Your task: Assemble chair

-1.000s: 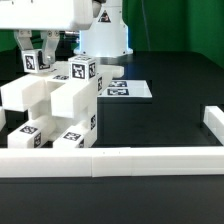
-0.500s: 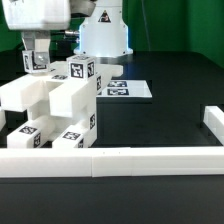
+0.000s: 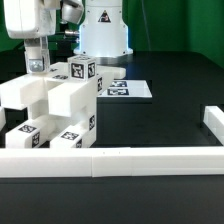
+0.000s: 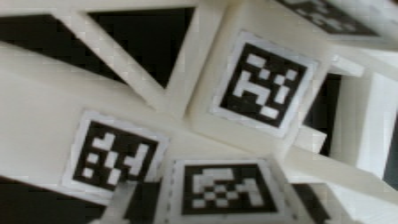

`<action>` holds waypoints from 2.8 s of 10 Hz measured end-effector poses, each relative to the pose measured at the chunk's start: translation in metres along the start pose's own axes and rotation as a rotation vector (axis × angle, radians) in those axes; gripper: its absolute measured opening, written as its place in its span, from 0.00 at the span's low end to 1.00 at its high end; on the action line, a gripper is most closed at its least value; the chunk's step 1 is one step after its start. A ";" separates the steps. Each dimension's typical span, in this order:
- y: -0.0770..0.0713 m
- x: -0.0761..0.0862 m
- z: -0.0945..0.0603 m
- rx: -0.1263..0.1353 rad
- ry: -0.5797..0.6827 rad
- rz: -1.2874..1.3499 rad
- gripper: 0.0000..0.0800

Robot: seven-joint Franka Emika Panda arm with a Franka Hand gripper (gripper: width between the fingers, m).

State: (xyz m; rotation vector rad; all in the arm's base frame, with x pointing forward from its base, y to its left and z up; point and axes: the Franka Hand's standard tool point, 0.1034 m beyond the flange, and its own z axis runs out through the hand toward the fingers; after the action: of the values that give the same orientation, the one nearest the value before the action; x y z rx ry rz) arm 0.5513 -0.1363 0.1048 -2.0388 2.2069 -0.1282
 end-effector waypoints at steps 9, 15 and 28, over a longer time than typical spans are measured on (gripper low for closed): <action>-0.012 0.005 -0.009 0.010 -0.001 -0.590 0.81; -0.011 0.004 -0.008 -0.003 0.007 -1.120 0.81; -0.008 0.001 -0.006 -0.008 0.015 -1.012 0.35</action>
Offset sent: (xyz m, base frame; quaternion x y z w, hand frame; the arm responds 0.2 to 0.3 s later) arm 0.0058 -0.0003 0.0132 0.0123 -0.0254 -0.0397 0.9988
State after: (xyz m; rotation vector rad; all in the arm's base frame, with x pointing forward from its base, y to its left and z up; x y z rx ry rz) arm 0.5583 -0.1379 0.1115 -2.9179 0.9658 -0.2213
